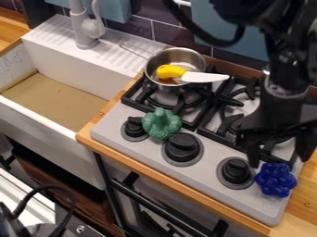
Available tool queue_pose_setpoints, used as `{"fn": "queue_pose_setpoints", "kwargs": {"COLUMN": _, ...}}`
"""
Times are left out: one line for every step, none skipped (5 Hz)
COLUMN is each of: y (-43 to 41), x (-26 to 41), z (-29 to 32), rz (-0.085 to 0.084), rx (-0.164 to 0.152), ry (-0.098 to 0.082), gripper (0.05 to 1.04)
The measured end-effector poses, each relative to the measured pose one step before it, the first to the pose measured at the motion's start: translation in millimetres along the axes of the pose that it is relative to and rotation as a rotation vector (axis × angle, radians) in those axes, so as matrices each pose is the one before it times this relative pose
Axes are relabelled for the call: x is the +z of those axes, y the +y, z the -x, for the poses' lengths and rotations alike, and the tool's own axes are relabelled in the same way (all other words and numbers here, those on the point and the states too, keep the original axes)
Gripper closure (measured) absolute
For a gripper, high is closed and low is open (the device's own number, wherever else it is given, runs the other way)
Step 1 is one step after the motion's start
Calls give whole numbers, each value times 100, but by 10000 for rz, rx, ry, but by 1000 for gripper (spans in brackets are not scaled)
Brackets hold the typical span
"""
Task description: Move the blueberries to the top center side of the burner
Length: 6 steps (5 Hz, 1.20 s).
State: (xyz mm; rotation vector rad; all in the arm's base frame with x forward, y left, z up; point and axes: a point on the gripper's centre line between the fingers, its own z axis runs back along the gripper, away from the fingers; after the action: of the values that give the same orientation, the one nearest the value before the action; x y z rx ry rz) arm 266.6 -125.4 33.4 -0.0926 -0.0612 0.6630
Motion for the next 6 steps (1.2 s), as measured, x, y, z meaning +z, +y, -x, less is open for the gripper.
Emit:
{"fn": "queue_pose_setpoints", "kwargs": {"y": 181, "x": -1359, "z": -184, "rz": -121, "rx": 167, "ry": -569, "gripper": 85}}
{"fn": "queue_pose_setpoints", "kwargs": {"y": 114, "x": -148, "z": 2, "rz": 39, "rx": 46, "ry": -25, "gripper": 85}}
{"fn": "queue_pose_setpoints", "kwargs": {"y": 143, "x": 32, "z": 320, "rz": -140, "rx": 22, "ry": 138, "gripper": 133}}
{"fn": "queue_pose_setpoints", "kwargs": {"y": 292, "x": -283, "z": 135, "rz": -145, "rx": 248, "ry": 176, "gripper": 305}}
{"fn": "queue_pose_setpoints", "kwargs": {"y": -187, "x": 59, "z": -185, "rz": 49, "rx": 146, "ry": -85, "gripper": 486}}
{"fn": "queue_pose_setpoints", "kwargs": {"y": -35, "x": -59, "z": -167, "rz": -11, "rx": 167, "ry": -121, "gripper": 487}}
